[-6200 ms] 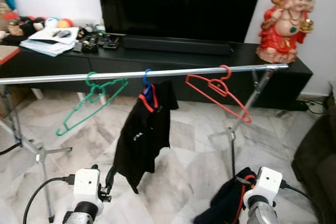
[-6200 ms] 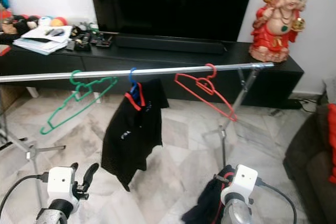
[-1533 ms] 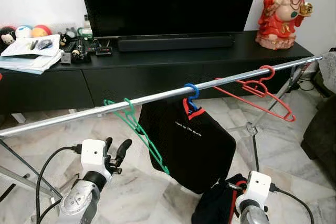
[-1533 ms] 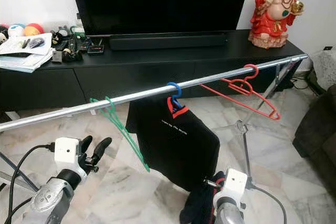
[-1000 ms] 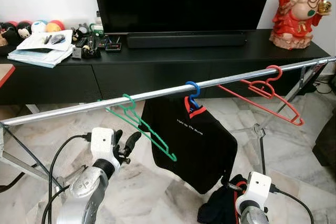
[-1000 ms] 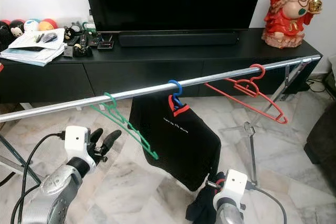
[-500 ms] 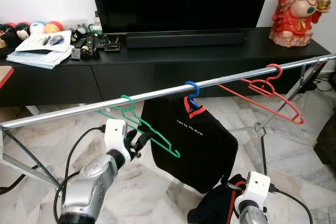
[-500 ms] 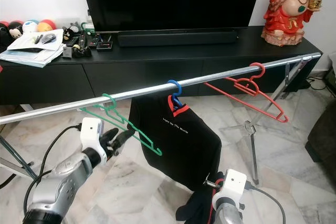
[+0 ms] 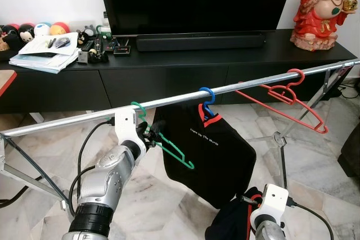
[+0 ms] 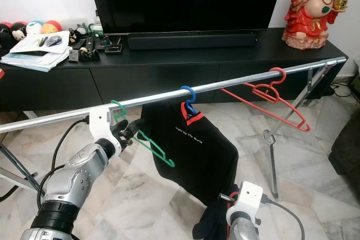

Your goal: Hang hanger

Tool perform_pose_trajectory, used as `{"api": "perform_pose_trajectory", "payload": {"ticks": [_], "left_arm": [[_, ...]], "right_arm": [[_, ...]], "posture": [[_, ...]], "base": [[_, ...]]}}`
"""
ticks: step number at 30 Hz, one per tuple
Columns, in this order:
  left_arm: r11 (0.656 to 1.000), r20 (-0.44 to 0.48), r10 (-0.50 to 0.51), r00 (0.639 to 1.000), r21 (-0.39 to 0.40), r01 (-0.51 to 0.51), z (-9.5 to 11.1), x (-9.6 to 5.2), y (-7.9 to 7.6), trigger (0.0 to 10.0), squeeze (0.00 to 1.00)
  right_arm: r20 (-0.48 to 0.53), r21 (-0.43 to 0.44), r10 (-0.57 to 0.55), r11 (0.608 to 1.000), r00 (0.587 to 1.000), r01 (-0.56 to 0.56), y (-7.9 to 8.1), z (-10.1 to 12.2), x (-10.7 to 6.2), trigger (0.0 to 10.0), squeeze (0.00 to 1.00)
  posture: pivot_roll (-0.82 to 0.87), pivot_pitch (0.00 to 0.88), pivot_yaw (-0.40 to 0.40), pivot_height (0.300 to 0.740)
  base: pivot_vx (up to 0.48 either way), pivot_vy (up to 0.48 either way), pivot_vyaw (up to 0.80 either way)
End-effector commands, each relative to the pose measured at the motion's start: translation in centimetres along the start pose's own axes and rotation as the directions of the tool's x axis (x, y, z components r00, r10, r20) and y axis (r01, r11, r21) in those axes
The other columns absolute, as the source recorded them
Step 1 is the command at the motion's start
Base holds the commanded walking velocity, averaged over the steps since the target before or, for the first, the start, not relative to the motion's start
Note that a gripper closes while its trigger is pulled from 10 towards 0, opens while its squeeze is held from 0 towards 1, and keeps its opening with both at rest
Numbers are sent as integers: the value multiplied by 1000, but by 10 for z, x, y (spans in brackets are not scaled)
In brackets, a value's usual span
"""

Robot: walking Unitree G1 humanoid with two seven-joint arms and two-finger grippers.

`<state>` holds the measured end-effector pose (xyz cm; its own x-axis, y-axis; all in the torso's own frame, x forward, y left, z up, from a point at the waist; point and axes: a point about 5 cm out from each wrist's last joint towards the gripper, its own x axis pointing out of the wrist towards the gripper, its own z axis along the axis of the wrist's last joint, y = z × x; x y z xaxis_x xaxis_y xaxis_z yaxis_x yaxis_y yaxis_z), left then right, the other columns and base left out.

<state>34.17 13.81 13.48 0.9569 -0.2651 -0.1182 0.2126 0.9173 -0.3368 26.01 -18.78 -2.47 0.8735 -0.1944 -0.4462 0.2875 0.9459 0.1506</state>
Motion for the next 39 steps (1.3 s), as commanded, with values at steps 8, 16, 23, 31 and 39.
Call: {"api": "perform_pose_trajectory", "payload": {"ticks": [8,16,23,31,39], "left_arm": [[989,-37,145,989,5,-145,3,12,10,10000,0],[988,-44,152,987,-6,-152,4,25,1,10000,0],[994,-62,110,992,-2,-110,4,27,-1,10000,816],[972,-62,223,973,-59,-227,8,32,6,10000,1000],[954,-72,275,959,-107,-282,10,39,1,10000,1000]], "right_arm": [[-7,-8,17,1000,1000,-17,6,1,1,10000,0],[-11,-10,20,1000,1000,-20,7,0,1,10000,0],[-16,-12,20,1000,1000,-20,8,-2,0,10000,0],[-20,-13,26,1000,999,-27,10,-3,0,10000,0],[-18,-14,26,1000,1000,-26,10,-2,0,10000,0]], "posture": [[42,92,25,740],[40,92,32,740],[46,92,33,740],[51,92,34,740],[45,93,36,740]], "base": [[0,0,0],[0,0,0],[0,0,0],[0,0,0],[0,0,0]]}}
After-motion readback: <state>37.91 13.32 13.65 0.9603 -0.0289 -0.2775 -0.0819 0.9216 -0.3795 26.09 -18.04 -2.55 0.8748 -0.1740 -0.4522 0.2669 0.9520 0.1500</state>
